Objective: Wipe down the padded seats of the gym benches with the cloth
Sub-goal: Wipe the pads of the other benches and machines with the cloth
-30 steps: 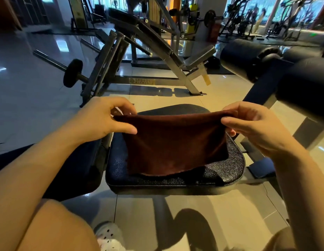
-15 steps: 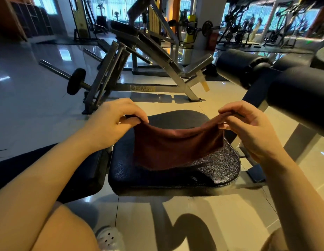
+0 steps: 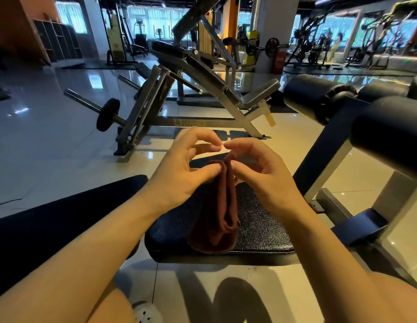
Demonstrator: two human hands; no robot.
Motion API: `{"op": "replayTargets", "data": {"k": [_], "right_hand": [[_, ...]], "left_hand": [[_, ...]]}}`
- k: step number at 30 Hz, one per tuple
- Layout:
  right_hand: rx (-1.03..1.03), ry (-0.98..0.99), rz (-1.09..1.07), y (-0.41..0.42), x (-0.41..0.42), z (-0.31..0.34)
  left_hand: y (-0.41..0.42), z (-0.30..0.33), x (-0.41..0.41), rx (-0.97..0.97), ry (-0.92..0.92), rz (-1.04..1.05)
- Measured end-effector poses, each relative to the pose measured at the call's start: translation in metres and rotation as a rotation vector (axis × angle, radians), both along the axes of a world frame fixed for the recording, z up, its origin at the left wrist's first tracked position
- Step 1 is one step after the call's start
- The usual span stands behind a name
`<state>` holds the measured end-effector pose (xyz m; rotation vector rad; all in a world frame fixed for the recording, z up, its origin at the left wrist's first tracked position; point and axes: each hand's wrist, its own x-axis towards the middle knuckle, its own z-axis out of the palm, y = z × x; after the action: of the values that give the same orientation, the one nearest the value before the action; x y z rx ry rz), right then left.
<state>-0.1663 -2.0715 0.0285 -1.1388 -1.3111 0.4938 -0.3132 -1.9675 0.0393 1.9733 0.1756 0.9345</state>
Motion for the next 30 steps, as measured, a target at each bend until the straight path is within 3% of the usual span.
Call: {"op": "replayTargets", "data": {"k": [7, 15, 18, 21, 24, 27, 30], "right_hand": [[-0.109, -0.331, 0.165, -0.012, 0.01, 0.006], [-0.184, -0.28, 0.122, -0.02, 0.006, 0.006], [-0.173, -0.391, 0.057, -0.021, 0.006, 0.007], [-0.139, -0.575, -0.146, -0.02, 0.01, 0.001], [-0.084, -0.498, -0.309, -0.021, 0.017, 0.002], [-0.001, -0.406, -0.377, -0.028, 0.022, 0.01], [0.043, -0.409, -0.392, -0.033, 0.021, 0.013]], "left_hand": [[0.001, -0.003, -0.006, -0.088, 0.017, 0.005], [-0.003, -0.014, -0.002, -0.09, 0.033, 0.011], [-0.004, -0.014, 0.0, -0.09, 0.048, 0.016], [-0.01, -0.013, 0.001, 0.019, 0.061, 0.117], [-0.02, -0.017, -0.004, 0.274, 0.127, 0.136], [-0.029, -0.03, -0.005, 0.327, 0.29, 0.093], [-0.034, -0.04, 0.002, 0.3, 0.3, 0.133]]}}
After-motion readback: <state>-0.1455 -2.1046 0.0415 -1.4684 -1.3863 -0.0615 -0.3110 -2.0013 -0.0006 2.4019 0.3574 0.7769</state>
